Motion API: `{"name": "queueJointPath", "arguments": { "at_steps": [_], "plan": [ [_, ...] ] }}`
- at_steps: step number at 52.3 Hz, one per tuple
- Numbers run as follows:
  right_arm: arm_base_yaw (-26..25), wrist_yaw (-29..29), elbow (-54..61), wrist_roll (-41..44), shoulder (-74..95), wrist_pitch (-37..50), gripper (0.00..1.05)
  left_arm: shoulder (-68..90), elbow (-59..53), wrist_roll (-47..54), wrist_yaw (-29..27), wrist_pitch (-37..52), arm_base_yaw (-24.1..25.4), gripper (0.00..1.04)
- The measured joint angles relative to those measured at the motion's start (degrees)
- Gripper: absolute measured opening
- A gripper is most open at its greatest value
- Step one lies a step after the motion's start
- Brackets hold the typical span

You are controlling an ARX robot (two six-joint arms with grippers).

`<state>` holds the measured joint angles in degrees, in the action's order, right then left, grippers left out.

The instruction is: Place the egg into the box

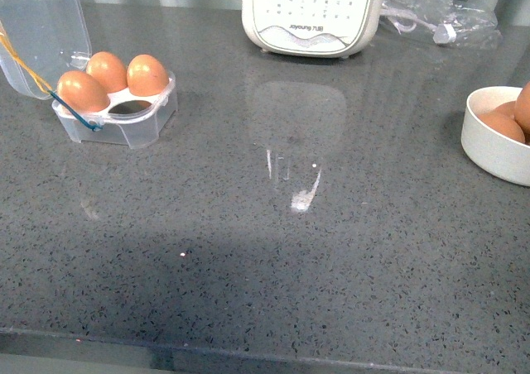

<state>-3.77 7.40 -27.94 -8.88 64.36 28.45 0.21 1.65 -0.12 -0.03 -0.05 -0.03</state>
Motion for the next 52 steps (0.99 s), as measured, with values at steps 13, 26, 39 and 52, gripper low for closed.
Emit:
{"name": "queueJointPath", "arguments": {
  "at_steps": [13,26,39,52],
  "plan": [
    [1.5,-10.8,-14.6,0.7,14.9,-7.7,0.97,0.0,0.0,0.0,0.0,0.0,0.0,0.98],
    [2.3,-18.8,-16.2,8.5,17.8,-12.7,0.97,0.0,0.0,0.0,0.0,0.0,0.0,0.98],
    [2.4,-20.3,-15.8,12.5,18.9,-12.5,0.97,0.0,0.0,0.0,0.0,0.0,0.0,0.98],
    [3.0,-21.0,-14.6,14.6,22.4,-11.5,0.97,0.0,0.0,0.0,0.0,0.0,0.0,0.98]
  ]
}}
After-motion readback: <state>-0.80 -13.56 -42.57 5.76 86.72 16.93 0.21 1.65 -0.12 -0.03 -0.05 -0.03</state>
